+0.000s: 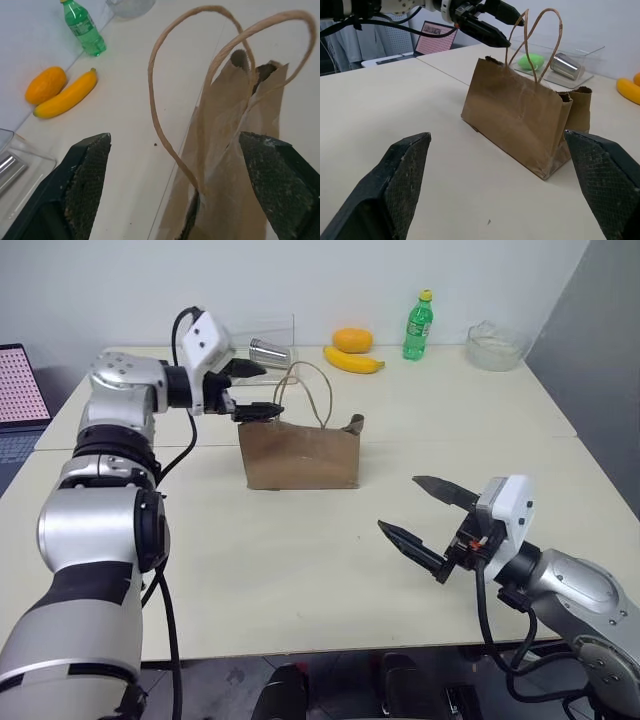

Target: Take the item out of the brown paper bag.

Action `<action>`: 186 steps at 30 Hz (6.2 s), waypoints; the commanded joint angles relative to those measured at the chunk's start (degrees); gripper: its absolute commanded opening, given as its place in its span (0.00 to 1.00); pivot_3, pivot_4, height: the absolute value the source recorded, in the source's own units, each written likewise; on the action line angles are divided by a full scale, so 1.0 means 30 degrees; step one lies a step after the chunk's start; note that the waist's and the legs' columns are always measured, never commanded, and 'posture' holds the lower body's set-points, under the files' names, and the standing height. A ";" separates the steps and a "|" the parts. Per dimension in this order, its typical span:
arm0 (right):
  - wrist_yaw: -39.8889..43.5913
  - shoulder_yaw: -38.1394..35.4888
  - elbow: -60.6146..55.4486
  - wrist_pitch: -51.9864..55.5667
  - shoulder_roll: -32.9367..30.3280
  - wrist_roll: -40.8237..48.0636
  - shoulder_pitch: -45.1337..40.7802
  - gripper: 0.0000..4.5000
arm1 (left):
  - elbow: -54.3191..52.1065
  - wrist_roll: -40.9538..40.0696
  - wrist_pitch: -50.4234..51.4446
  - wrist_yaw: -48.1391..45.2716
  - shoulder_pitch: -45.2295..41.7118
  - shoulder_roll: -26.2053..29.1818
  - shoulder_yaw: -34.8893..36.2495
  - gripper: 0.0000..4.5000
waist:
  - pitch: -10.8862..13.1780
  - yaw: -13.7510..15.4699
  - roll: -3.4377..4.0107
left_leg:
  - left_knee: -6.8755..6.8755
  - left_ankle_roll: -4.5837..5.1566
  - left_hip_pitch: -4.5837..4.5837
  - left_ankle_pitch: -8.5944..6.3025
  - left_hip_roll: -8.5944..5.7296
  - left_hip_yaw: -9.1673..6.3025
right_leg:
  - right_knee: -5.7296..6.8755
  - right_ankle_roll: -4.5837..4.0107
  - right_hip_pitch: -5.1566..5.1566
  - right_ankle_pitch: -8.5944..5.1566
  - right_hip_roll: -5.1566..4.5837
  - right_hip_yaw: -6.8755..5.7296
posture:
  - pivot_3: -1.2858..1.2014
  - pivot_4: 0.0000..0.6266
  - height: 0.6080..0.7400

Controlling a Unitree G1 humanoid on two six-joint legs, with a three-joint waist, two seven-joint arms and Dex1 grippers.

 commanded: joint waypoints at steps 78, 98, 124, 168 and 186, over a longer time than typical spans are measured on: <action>0.9927 0.2199 0.2934 0.2137 0.0824 -0.5114 -0.2284 0.52 | -2.5404 -0.5559 -0.4406 0.3341 2.4716 0.2374 0.1323 1.00 | -0.0029 0.0471 0.0075 | -0.0067 -0.0004 0.0067 -0.0014 0.0053 0.0144 | -0.0137 -0.0075 0.0038 0.0049 -0.0015 0.0060 | 0.52 0.24 1.00; 0.6692 0.1440 0.0477 0.3264 -0.1255 -0.2871 -0.0070 0.53 | -2.0760 -0.1499 -0.8925 0.5613 2.0972 -0.0055 -0.3672 0.96 | -0.0032 0.0474 0.0070 | -0.0048 0.0000 0.0081 -0.0010 0.0053 0.0107 | -0.0096 -0.0057 0.0052 0.0050 0.0005 0.0052 | 0.52 0.24 1.00; 0.5359 0.7402 0.2655 0.1980 0.0171 -0.4639 -0.3242 0.53 | -2.6785 -0.5937 0.4106 0.6854 1.8028 -0.0805 -0.3451 0.00 | -0.0033 0.0432 0.0061 | -0.0026 -0.0005 0.0076 -0.0006 0.0051 0.0066 | -0.0080 0.0035 0.0061 0.0000 0.0026 0.0041 | 0.52 0.24 1.00; 0.4977 1.3535 0.9122 0.0203 0.2197 -1.1564 -0.5392 0.00 | -2.0542 -0.5020 0.3404 0.7801 1.1568 -0.3187 -0.3058 0.00 | -0.0036 0.0520 0.0057 | -0.0023 -0.0007 0.0059 -0.0005 0.0031 0.0014 | -0.0081 -0.0038 0.0051 0.0042 0.0017 0.0013 | 0.52 0.24 1.00; 0.5176 1.3077 1.0601 -0.1630 0.2359 -1.3188 -0.5189 0.00 | -1.4028 -0.4756 0.2309 0.9074 0.4413 -0.3595 -0.1510 0.00 | -0.0040 0.0442 0.0053 | -0.0019 -0.0018 0.0063 0.0001 0.0027 0.0005 | -0.0075 -0.0029 0.0051 0.0037 0.0018 0.0005 | 0.52 0.24 1.00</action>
